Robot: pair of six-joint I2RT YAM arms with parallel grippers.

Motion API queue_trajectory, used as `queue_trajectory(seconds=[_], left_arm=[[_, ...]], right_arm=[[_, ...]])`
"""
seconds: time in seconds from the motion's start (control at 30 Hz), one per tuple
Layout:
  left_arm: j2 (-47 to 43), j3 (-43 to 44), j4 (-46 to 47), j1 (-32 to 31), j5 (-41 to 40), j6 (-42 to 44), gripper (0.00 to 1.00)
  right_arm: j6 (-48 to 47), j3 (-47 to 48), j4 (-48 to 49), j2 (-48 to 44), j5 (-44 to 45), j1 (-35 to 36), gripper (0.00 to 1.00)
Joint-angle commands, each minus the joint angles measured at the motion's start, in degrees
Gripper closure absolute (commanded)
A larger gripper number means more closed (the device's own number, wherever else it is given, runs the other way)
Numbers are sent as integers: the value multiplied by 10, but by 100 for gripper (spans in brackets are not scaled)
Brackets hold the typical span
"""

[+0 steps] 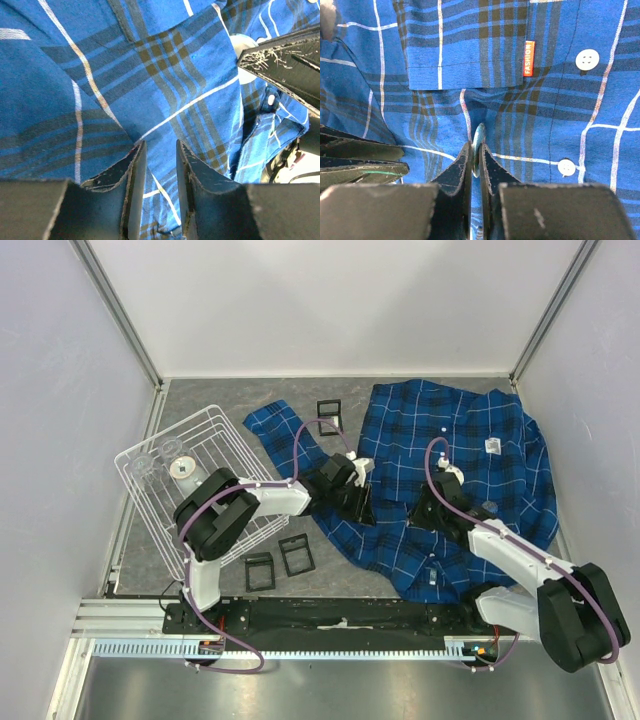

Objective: Remove the brooch from the garment
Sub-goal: Remove the brooch from the clothes.

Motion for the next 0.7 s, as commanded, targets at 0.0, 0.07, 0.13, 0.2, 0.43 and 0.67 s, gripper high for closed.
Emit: queue_trajectory(seconds=[0.0, 0.07, 0.13, 0.2, 0.43, 0.67], left_arm=[[-45, 11, -7, 3, 35, 3, 62], [-56, 17, -2, 3, 56, -2, 62], [-60, 23, 11, 3, 77, -14, 62], [-57, 32, 28, 3, 105, -35, 62], [1, 70, 74, -2, 142, -72, 61], [50, 104, 75, -17, 150, -76, 61]], right_arm=[[17, -27, 34, 17, -58, -15, 100], [23, -38, 50, 20, -78, -22, 100], [24, -45, 63, 17, -74, -27, 99], [25, -56, 66, 9, -68, -36, 88], [27, -79, 53, -34, -71, -45, 73], [19, -80, 33, -75, -62, -53, 63]])
